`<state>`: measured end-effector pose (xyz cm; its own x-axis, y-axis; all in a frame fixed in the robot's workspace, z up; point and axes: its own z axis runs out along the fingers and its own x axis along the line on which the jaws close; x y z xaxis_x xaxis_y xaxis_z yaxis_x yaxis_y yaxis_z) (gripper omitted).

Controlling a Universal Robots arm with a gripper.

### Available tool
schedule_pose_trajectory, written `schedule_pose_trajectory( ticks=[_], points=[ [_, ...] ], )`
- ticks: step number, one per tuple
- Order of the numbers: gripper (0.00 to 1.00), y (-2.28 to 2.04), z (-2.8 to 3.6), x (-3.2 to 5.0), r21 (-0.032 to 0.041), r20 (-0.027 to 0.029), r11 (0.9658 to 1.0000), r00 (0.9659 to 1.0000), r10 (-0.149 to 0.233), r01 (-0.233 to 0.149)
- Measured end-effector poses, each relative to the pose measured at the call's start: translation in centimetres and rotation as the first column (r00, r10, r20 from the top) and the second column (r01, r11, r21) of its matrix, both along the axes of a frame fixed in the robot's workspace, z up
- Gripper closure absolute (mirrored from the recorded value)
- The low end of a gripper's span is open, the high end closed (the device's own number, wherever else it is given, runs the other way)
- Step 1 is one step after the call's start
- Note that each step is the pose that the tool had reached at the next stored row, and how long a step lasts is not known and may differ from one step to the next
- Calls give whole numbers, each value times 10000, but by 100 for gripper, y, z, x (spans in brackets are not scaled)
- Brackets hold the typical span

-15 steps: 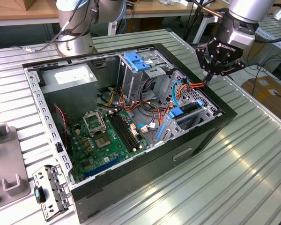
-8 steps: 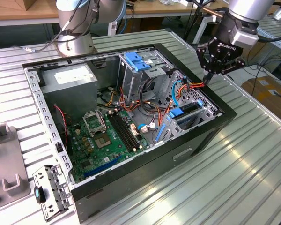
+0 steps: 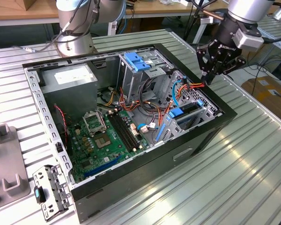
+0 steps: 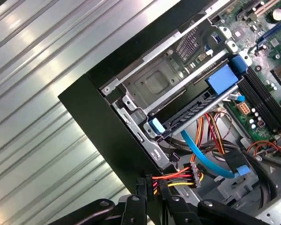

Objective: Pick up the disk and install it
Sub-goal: 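Insert the first disk wire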

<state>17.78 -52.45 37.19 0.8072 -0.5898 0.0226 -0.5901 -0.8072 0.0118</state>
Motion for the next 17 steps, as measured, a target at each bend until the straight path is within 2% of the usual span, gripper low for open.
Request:
schedule_pose_trajectory(
  ticks=[3, 6, 9, 10, 11, 17],
  points=[
    [76, -2, -16, 0, -2, 0, 9989, 9989, 468, -468],
    [76, -11, -43, -1, -2, 0, 9958, 9958, 920, -920],
    [76, -21, -58, -14, -4, 0, 9941, 9941, 1084, -1084],
    [78, -21, -49, -14, -5, 0, 9939, 9939, 1100, -1100],
    [84, -21, 5, -14, -17, 0, 9939, 9939, 1100, -1100],
    [84, -21, 14, -22, -15, -1, 9940, 9940, 1098, -1098]
  ],
)
